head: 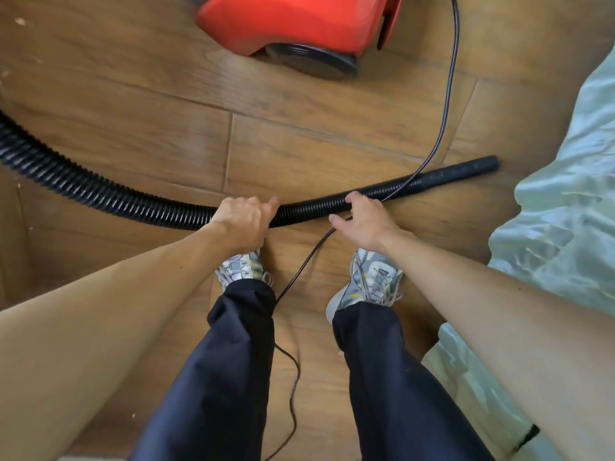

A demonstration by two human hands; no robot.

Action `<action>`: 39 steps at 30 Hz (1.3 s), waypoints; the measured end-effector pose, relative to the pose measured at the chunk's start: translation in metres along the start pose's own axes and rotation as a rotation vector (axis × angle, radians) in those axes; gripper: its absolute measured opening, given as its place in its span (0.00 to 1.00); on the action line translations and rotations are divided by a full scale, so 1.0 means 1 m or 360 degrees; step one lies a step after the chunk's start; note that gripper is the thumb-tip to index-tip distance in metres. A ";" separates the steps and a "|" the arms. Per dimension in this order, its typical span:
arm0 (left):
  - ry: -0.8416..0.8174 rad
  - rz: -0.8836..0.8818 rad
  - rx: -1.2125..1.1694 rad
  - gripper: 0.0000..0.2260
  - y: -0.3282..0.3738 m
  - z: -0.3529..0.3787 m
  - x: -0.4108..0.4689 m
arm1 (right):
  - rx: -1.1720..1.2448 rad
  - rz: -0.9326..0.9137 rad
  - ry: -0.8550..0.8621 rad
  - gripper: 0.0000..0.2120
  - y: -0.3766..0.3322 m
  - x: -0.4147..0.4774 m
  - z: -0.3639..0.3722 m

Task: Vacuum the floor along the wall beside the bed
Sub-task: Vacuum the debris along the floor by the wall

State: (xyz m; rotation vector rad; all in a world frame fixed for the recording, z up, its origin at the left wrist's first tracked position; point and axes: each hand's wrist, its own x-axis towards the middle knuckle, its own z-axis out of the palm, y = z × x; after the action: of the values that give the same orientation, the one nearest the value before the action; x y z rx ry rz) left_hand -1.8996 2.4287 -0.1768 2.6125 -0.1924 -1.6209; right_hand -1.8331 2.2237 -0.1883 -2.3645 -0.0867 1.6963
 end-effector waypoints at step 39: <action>0.0122 0.0033 0.0105 0.42 -0.074 -0.023 -0.170 | 0.1602 0.0441 0.0919 0.16 -0.123 -0.120 -0.050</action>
State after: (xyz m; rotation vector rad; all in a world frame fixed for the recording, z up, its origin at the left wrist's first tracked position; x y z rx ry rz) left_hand -1.9477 2.5248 -0.0242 2.7059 -0.2720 -1.5307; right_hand -1.8154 2.3144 -0.0347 -1.9498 0.9731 0.7262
